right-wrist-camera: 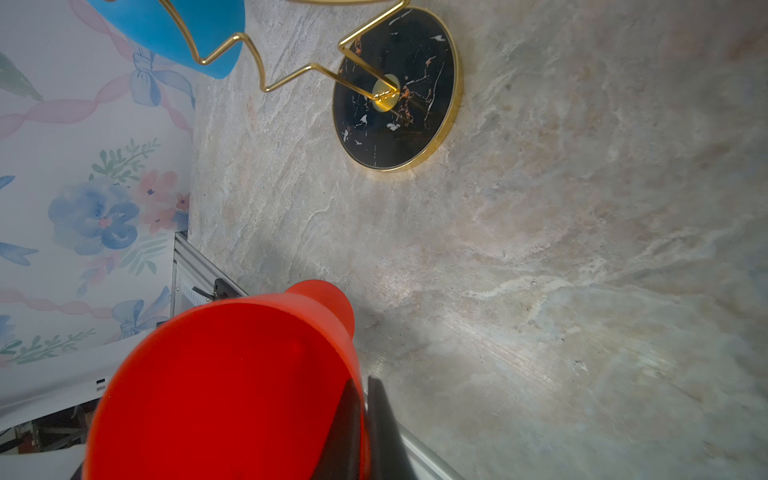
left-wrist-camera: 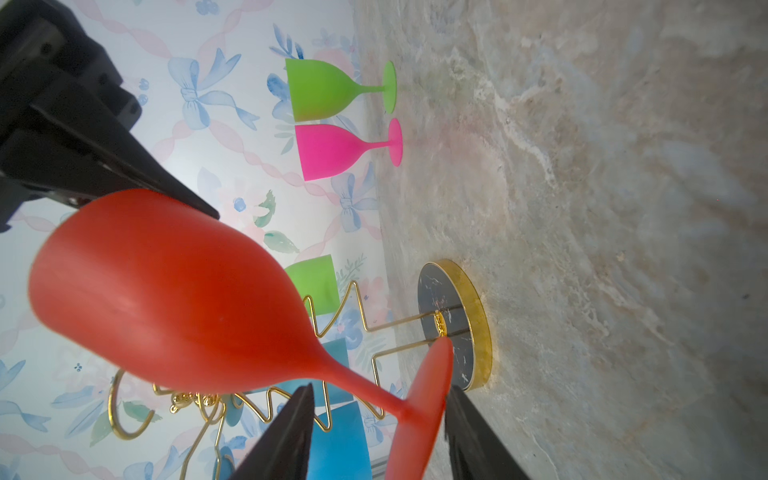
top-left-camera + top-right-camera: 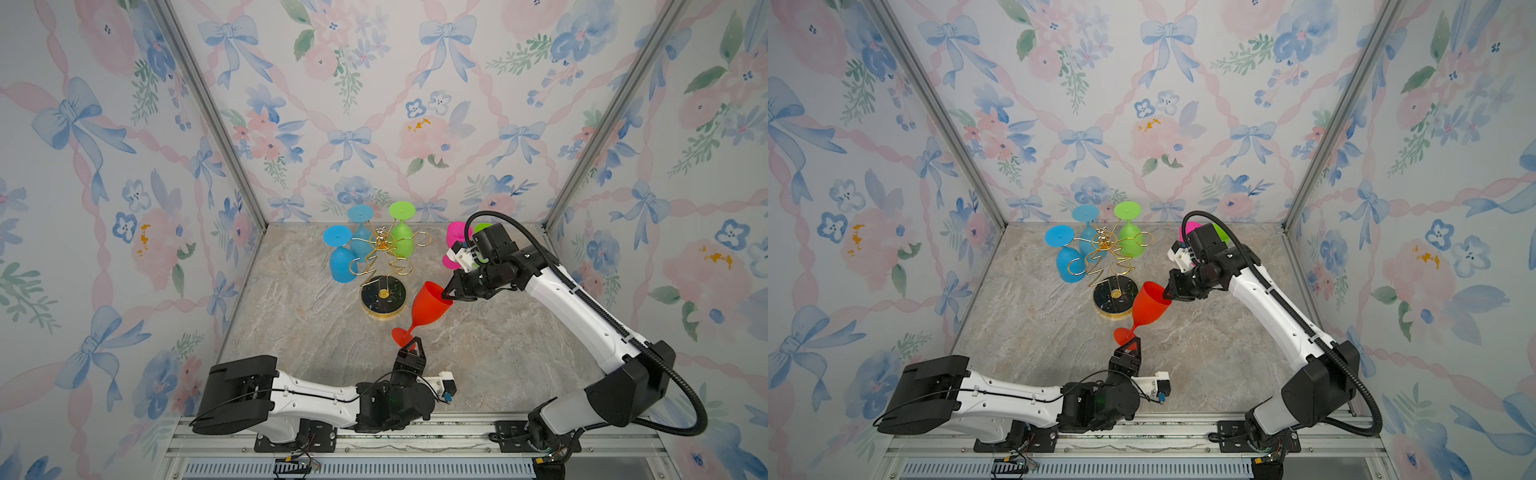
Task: Take the wine glass off the wine glass rack
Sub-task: 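Open the left gripper and carry the red glass away with the right gripper, then set the red glass beside the green glass with the right while the left withdraws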
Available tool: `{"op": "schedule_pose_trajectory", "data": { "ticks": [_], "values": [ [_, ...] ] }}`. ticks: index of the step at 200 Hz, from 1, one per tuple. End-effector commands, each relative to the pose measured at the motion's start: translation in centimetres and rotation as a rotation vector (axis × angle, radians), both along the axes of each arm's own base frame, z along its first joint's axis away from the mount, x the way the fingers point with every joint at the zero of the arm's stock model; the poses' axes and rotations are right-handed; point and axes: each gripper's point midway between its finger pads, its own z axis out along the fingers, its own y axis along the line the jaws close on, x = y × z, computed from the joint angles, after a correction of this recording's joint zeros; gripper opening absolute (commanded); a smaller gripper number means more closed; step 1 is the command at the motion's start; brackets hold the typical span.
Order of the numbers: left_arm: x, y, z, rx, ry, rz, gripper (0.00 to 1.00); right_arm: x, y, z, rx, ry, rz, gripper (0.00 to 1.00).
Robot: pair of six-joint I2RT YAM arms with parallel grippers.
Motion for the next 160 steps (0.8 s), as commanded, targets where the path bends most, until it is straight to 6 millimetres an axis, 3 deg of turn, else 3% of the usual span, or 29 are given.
{"op": "schedule_pose_trajectory", "data": {
  "ticks": [1, 55, 92, 107, 160],
  "values": [
    [-0.3, -1.0, 3.4, -0.265, 0.059, 0.015, 0.55, 0.9, -2.3, 0.5, -0.058, -0.062, -0.073, 0.07],
    [-0.7, -0.6, 3.5, -0.525, 0.220, 0.055, 0.56, 2.5, -8.8, 0.0, -0.231, -0.118, -0.210, 0.06],
    [-1.6, -0.3, 4.6, -0.743, 0.376, 0.029, 0.60, 3.2, -11.6, -0.3, -0.289, -0.135, -0.280, 0.05],
    [-1.8, 0.5, 5.3, -0.839, 0.417, 0.041, 0.62, 3.6, -12.9, -0.6, -0.319, -0.141, -0.320, 0.00],
    [-1.3, 4.6, 5.8, -1.111, 0.523, 0.149, 0.68, 4.6, -16.4, -1.0, -0.361, -0.170, -0.462, 0.00]
  ]
}}
